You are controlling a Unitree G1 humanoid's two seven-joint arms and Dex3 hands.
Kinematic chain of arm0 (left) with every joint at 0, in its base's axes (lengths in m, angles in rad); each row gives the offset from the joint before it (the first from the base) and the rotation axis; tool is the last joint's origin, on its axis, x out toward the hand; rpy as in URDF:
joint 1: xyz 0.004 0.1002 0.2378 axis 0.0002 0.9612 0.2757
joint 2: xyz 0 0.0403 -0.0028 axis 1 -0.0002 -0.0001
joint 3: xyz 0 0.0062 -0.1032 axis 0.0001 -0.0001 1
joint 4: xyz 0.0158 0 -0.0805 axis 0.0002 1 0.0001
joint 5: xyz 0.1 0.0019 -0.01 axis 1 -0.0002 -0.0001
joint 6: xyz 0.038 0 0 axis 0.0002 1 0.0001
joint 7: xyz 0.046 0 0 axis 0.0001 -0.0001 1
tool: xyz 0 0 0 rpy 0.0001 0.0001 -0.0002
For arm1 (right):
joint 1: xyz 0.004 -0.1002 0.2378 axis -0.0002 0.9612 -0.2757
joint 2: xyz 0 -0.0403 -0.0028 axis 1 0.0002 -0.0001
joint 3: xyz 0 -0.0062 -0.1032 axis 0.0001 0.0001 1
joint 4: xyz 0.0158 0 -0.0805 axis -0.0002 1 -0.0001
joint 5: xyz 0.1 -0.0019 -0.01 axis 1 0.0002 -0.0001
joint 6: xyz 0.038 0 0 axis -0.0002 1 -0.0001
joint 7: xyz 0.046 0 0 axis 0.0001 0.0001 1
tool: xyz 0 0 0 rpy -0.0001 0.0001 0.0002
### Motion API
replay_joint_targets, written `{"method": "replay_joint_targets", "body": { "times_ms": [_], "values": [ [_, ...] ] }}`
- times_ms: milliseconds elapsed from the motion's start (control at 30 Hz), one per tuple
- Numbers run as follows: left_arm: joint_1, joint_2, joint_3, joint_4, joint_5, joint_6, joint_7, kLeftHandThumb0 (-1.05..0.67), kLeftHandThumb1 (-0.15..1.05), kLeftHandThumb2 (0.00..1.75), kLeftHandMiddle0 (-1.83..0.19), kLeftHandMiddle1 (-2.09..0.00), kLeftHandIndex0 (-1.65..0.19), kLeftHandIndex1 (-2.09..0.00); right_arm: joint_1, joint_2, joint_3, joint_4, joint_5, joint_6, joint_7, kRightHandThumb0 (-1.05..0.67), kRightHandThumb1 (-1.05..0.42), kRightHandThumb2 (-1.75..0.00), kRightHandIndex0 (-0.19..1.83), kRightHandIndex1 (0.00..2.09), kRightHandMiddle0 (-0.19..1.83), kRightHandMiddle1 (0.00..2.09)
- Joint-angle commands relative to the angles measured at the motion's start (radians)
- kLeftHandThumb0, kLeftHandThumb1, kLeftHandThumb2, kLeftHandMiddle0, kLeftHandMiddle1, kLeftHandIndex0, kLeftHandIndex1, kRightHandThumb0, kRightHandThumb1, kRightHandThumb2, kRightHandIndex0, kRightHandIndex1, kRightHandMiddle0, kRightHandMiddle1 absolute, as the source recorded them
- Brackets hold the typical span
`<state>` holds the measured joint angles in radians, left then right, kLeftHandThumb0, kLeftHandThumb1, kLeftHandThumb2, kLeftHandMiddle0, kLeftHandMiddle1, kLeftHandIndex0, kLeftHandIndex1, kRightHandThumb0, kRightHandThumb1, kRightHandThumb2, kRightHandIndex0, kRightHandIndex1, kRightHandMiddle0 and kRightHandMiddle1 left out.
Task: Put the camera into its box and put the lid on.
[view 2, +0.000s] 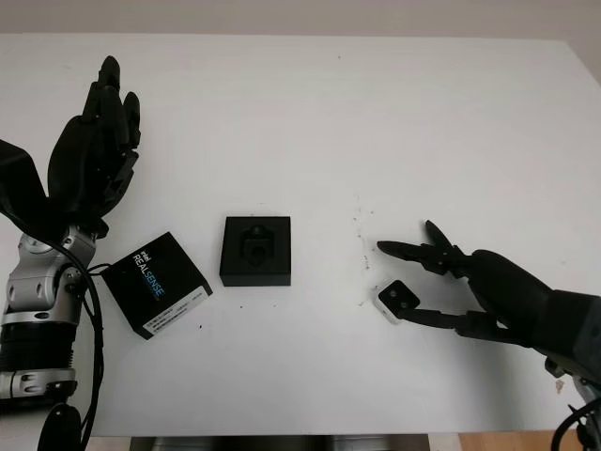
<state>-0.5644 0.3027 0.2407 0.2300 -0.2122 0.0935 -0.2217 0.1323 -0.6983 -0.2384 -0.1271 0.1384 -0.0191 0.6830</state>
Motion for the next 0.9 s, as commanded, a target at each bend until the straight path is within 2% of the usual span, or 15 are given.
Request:
{"method": "replay_joint_targets", "body": {
  "times_ms": [0, 33, 133, 233, 400, 633, 733, 867],
  "values": [
    [0.008, 0.013, 0.001, -0.018, -0.001, 0.005, -0.003, -0.82, 1.05, 0.74, 0.19, 0.00, 0.19, 0.00, 0.026, 0.013, 0.023, 0.035, -0.012, 0.011, -0.001, -0.41, -1.03, -0.06, -0.19, 0.00, 0.46, 0.24],
    [0.007, 0.015, 0.001, -0.017, -0.001, 0.005, -0.005, -0.82, 1.05, 0.74, 0.19, 0.00, 0.19, 0.00, 0.026, 0.014, 0.027, 0.038, -0.015, 0.016, -0.003, -0.41, -1.04, -0.06, -0.19, 0.00, 0.44, 0.29],
    [0.005, 0.016, 0.001, -0.015, 0.000, 0.003, -0.005, -0.81, 1.05, 0.74, 0.19, 0.00, 0.19, 0.00, 0.035, 0.019, 0.036, 0.048, -0.032, 0.008, -0.016, -0.40, -1.05, -0.06, -0.19, 0.00, 0.15, 0.93],
    [0.002, 0.018, 0.000, -0.007, -0.001, -0.005, -0.008, -0.82, 1.05, 0.73, 0.19, 0.00, 0.19, 0.00, 0.043, 0.021, 0.041, 0.052, -0.042, 0.006, -0.024, -0.39, -1.05, -0.07, -0.19, 0.00, 0.06, 1.12],
    [-0.004, 0.020, 0.000, -0.003, 0.001, -0.004, -0.007, -0.82, 1.05, 0.73, 0.19, 0.00, 0.19, 0.00, 0.042, 0.009, 0.034, 0.073, -0.042, 0.008, -0.013, -0.43, -1.05, -0.08, -0.19, 0.00, 0.03, 1.17],
    [-0.011, 0.025, 0.000, 0.007, 0.003, -0.009, -0.012, -0.82, 1.05, 0.73, 0.19, 0.00, 0.19, 0.00, 0.027, -0.034, 0.014, 0.118, -0.042, -0.058, 0.042, -0.43, -1.05, -0.11, -0.19, 0.00, -0.04, 1.14],
    [-0.010, 0.026, 0.002, 0.003, -0.002, -0.006, -0.014, -0.82, 1.05, 0.73, 0.19, 0.00, 0.19, 0.00, 0.029, -0.056, 0.001, 0.104, -0.035, -0.050, 0.064, -0.45, -1.04, -0.08, -0.19, 0.00, -0.07, 1.04],
    [-0.008, 0.027, 0.003, -0.005, -0.004, 0.002, -0.013, -0.82, 1.05, 0.73, 0.19, 0.00, 0.19, 0.00, 0.038, -0.098, -0.003, 0.036, -0.064, -0.002, 0.074, -0.51, -1.00, -0.05, -0.19, 0.00, -0.10, 0.77]
  ]
}}
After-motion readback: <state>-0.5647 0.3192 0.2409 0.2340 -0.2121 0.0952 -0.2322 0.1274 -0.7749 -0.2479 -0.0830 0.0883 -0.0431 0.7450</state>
